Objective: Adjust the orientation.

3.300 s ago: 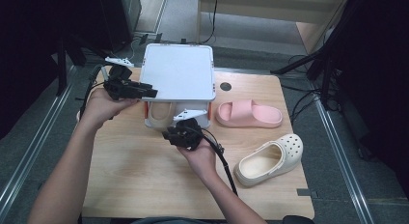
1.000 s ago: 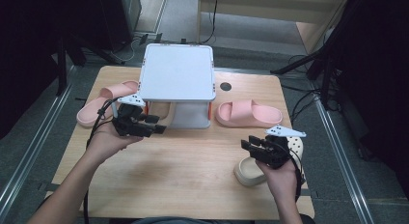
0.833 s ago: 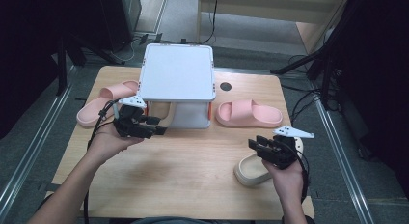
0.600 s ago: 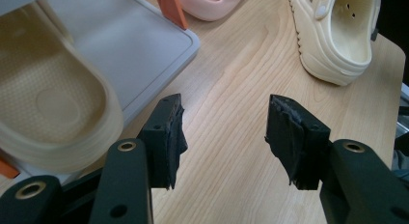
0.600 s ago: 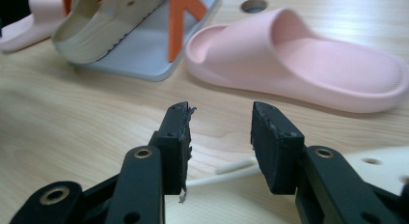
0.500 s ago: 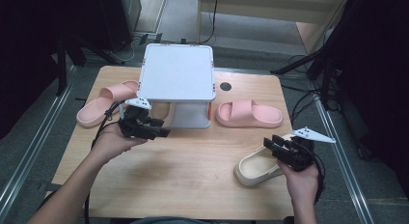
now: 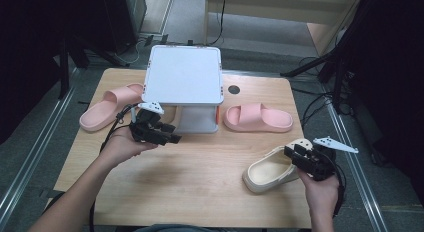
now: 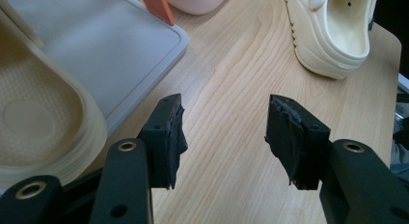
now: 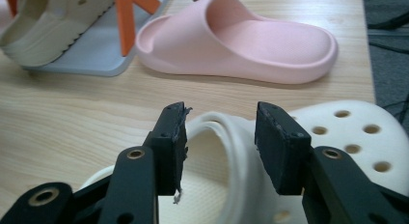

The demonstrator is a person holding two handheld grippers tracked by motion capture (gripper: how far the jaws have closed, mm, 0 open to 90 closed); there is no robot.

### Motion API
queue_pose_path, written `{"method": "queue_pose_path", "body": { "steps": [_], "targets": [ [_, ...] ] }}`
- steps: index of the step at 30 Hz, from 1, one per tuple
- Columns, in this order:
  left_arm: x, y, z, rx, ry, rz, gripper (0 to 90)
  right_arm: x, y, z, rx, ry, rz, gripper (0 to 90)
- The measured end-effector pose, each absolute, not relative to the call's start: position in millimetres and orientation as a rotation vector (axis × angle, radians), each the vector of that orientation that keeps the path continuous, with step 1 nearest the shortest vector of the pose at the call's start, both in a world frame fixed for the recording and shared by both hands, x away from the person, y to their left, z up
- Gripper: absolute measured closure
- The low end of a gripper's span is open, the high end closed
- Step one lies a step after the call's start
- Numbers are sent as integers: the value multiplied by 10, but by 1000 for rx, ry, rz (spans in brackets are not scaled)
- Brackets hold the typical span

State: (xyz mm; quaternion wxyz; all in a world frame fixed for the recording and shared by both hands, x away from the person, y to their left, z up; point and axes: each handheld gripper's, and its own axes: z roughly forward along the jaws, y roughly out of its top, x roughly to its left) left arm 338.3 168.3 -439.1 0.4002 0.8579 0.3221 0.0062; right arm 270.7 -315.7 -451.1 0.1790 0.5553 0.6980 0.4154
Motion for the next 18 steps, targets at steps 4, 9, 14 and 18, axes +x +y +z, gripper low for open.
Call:
{"method": "queue_pose_path", "body": {
  "steps": [4, 9, 14, 18],
  "targets": [
    [3397, 1670, -4389, 2176, 807, 15, 475, 2740, -3197, -4584, 1600, 1972, 1150, 545],
    [3400, 1663, -4388, 2174, 810, 16, 475, 2793, -3185, -4685, 1603, 1996, 1088, 510],
    [3404, 1666, -4393, 2180, 809, 19, 475, 2768, -3128, -4703, 1542, 2010, 1029, 509],
    [3406, 1681, -4388, 2171, 818, 21, 475, 2734, -3147, -4712, 1571, 1999, 1032, 511]
  ]
}}
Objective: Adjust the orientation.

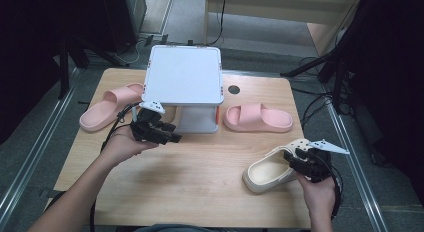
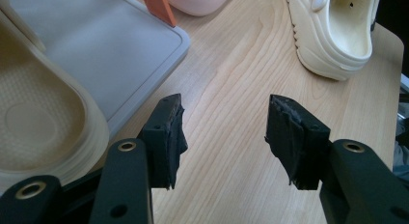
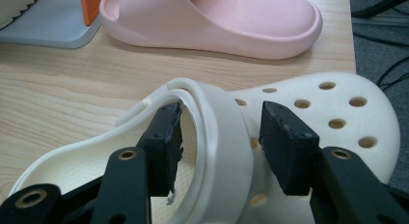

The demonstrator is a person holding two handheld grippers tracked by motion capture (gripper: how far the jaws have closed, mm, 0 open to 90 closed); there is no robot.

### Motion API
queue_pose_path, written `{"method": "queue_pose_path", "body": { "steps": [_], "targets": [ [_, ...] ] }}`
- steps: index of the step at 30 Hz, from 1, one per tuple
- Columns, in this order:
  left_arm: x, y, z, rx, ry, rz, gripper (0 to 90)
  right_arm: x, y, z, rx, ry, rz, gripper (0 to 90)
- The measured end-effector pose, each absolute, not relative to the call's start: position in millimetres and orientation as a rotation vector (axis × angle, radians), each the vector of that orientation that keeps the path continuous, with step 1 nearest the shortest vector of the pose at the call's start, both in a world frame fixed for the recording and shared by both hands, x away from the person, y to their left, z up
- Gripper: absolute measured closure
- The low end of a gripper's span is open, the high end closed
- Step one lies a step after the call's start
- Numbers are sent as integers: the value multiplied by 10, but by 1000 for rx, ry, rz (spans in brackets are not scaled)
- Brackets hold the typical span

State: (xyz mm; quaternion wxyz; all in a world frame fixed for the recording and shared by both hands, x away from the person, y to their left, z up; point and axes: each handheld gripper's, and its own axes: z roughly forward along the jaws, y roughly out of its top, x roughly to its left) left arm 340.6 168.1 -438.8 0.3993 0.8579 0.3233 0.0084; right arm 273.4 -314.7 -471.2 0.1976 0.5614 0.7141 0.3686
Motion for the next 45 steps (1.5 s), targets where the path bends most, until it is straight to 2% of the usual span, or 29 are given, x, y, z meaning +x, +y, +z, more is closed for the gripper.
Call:
{"method": "queue_pose_path", "body": {
  "steps": [10, 23, 29, 45],
  "targets": [
    [3406, 1665, -4403, 2180, 818, 22, 474, 2754, -3126, -4725, 1602, 1982, 1004, 661],
    [3422, 1677, -4420, 2178, 825, 23, 475, 2747, -3073, -4510, 1574, 1947, 1018, 778],
    [3418, 1675, -4418, 2177, 827, 27, 475, 2731, -2953, -4379, 1538, 1971, 1117, 792],
    [3392, 1716, -4414, 2165, 837, 26, 477, 2873, -2062, -4164, 1290, 2211, 1292, 789]
  ]
}}
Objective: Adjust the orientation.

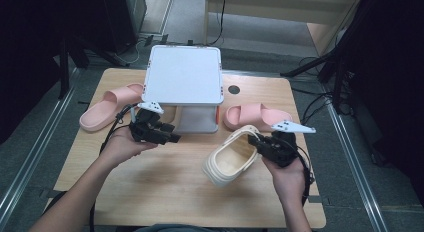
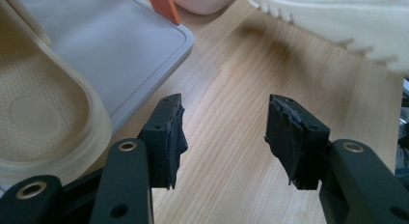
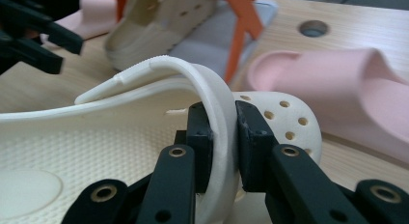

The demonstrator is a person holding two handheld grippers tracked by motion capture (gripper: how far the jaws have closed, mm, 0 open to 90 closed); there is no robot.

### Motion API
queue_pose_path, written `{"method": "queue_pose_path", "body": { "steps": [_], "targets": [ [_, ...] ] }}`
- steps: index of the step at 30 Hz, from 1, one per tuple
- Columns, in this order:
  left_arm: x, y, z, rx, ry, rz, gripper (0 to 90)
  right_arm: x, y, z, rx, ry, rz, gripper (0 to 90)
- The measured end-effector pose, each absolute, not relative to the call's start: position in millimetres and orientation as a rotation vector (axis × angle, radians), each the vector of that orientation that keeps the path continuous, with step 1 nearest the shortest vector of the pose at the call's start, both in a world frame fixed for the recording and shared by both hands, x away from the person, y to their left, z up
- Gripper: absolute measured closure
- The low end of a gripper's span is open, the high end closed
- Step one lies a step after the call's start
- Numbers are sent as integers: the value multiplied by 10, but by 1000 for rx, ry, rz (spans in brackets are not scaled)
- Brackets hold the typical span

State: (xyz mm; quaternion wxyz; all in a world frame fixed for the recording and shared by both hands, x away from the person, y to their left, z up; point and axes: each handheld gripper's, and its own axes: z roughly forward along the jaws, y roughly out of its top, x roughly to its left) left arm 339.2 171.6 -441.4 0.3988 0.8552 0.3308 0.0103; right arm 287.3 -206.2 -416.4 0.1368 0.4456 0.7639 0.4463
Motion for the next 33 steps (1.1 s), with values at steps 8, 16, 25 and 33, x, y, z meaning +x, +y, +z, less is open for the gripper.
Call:
{"method": "queue_pose_path", "body": {
  "steps": [8, 16, 25, 33],
  "targets": [
    [3362, 1777, -4411, 2149, 854, 29, 477, 3001, -1481, -4136, 1177, 2353, 1414, 788],
    [3324, 1841, -4420, 2131, 877, 32, 478, 3092, -1128, -4193, 1080, 2446, 1413, 785],
    [3251, 1830, -4503, 2167, 886, 16, 479, 3155, -937, -4466, 1062, 2564, 1395, 763],
    [3162, 1754, -4579, 2189, 884, -13, 488, 3159, -851, -4532, 1030, 2627, 1424, 719]
  ]
}}
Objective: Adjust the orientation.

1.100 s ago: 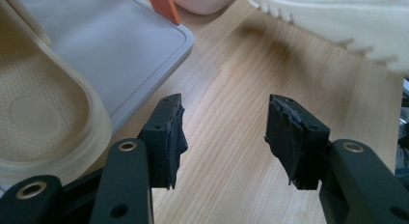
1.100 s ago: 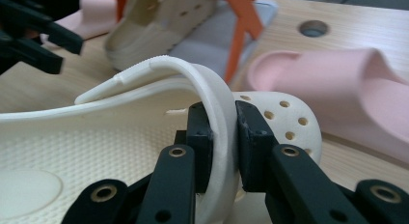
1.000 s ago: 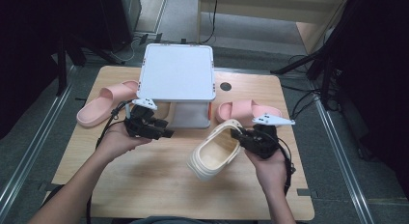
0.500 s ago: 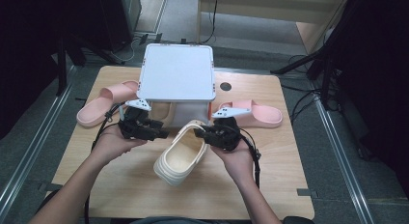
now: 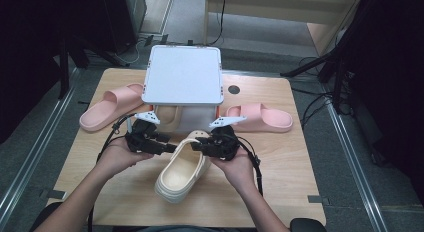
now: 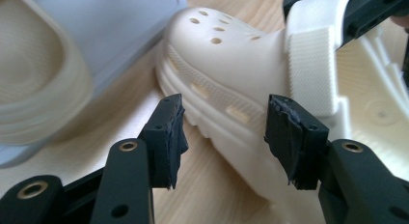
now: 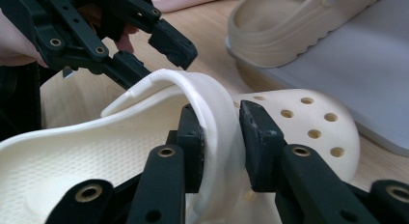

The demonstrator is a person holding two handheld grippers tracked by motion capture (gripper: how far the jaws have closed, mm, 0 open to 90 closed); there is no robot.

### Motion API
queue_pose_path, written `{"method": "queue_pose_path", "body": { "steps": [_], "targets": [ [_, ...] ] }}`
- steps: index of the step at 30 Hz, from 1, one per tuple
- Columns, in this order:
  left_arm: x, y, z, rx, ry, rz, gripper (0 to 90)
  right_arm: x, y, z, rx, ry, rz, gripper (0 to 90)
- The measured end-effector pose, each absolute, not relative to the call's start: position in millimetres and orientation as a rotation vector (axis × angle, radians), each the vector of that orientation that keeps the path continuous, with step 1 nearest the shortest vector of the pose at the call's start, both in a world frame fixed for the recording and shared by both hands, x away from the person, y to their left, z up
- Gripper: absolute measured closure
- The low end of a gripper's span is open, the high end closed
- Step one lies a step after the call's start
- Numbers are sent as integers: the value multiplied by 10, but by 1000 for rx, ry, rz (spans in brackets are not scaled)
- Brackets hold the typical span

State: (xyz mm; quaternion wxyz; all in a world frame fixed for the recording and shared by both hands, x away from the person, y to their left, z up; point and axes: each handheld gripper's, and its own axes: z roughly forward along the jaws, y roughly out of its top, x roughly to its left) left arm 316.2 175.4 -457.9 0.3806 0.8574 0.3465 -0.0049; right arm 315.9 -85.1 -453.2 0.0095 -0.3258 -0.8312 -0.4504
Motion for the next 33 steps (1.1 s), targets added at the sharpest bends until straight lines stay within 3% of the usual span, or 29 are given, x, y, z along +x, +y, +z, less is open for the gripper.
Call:
{"method": "queue_pose_path", "body": {
  "steps": [12, 17, 25, 27, 28, 29, 33],
  "targets": [
    [3137, 1681, -4721, 2268, 885, -29, 495, 3020, -712, -4683, -902, -2691, -1321, 651],
    [3162, 1726, -4728, 2241, 914, -35, 489, 3007, -728, -4708, -886, -2633, -1321, 575],
    [3161, 1818, -4682, 2194, 919, -25, 572, 2990, -839, -4620, -917, -2559, -1378, 554],
    [3138, 1857, -4670, 2172, 897, -27, 648, 2949, -931, -4542, -936, -2559, -1438, 691],
    [3138, 1857, -4670, 2172, 897, -27, 682, 2949, -931, -4542, -936, -2559, -1438, 691],
    [3122, 1882, -4681, 2159, 877, -53, 715, 2921, -993, -4520, -941, -2569, -1454, 764],
    [3056, 1867, -4756, 2145, 873, -86, 780, 2866, -1069, -4559, -976, -2630, -1431, 833]
  ]
}}
